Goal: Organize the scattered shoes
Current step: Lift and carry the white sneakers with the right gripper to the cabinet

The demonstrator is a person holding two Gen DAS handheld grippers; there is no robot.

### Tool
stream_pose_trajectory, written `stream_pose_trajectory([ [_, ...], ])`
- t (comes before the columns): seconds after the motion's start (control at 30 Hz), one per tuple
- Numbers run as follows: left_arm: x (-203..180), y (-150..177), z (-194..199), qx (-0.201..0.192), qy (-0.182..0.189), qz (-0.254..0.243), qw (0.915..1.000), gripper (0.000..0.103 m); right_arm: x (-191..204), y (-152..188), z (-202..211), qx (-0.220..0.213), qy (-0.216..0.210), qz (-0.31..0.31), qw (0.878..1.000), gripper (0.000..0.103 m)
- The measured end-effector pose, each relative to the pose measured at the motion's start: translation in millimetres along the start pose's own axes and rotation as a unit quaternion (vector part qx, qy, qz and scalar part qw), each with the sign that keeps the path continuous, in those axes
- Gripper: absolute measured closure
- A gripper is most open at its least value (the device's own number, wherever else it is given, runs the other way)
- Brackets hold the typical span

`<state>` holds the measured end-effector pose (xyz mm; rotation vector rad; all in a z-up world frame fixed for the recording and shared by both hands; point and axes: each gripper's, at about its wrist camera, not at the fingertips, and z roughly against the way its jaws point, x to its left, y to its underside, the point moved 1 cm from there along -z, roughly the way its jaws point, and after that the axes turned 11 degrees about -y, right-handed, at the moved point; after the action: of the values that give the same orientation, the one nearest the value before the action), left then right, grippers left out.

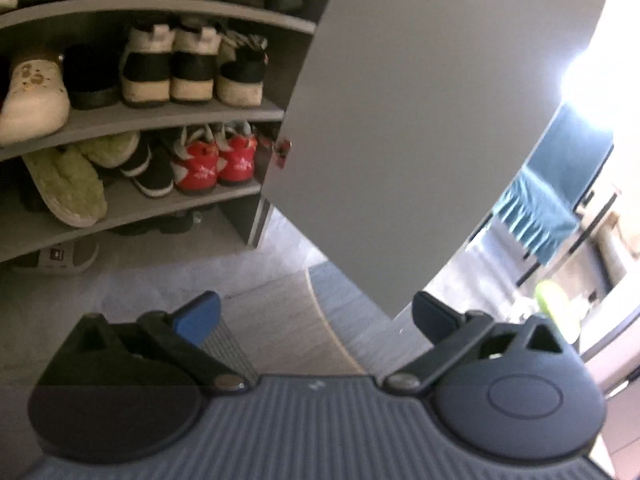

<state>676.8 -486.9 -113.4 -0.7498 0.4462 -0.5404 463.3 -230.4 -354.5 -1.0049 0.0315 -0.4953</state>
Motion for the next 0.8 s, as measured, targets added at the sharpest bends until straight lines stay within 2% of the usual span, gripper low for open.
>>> stream_pose_trajectory([
  [0.17,9.4,-10.1,8.7,-0.018,-0.021,0.000,0.9996,0.000,37.6,-33.4,-24.0,-0.009,-0.070,0.012,0.997,0.074],
  [0.23,13.1,-16.0,13.3,-0.025,-0.012,0.007,0.9996,0.000,58.9,-50.7,-33.4,-0.011,-0.101,0.020,0.995,0.074],
  [0.4,16.2,-28.1,22.9,-0.062,-0.023,-0.003,0.9978,0.000,118.1,-76.1,-49.5,0.011,-0.158,0.068,0.985,0.075],
  [0.53,21.1,-32.0,24.0,-0.059,-0.012,0.001,0.9982,0.000,150.6,-93.1,-68.0,0.056,-0.199,0.108,0.972,0.075],
  [0.63,24.8,-31.7,26.0,-0.060,-0.007,0.001,0.9982,0.000,191.7,-109.9,-101.1,0.133,-0.228,0.140,0.954,0.075],
  [0.7,28.6,-30.8,27.3,-0.063,-0.004,0.000,0.9980,0.000,214.9,-114.0,-126.2,0.182,-0.230,0.149,0.944,0.075],
  [0.8,32.8,-27.8,28.7,-0.062,0.002,0.005,0.9981,0.000,253.9,-116.3,-168.5,0.223,-0.235,0.158,0.933,0.075],
])
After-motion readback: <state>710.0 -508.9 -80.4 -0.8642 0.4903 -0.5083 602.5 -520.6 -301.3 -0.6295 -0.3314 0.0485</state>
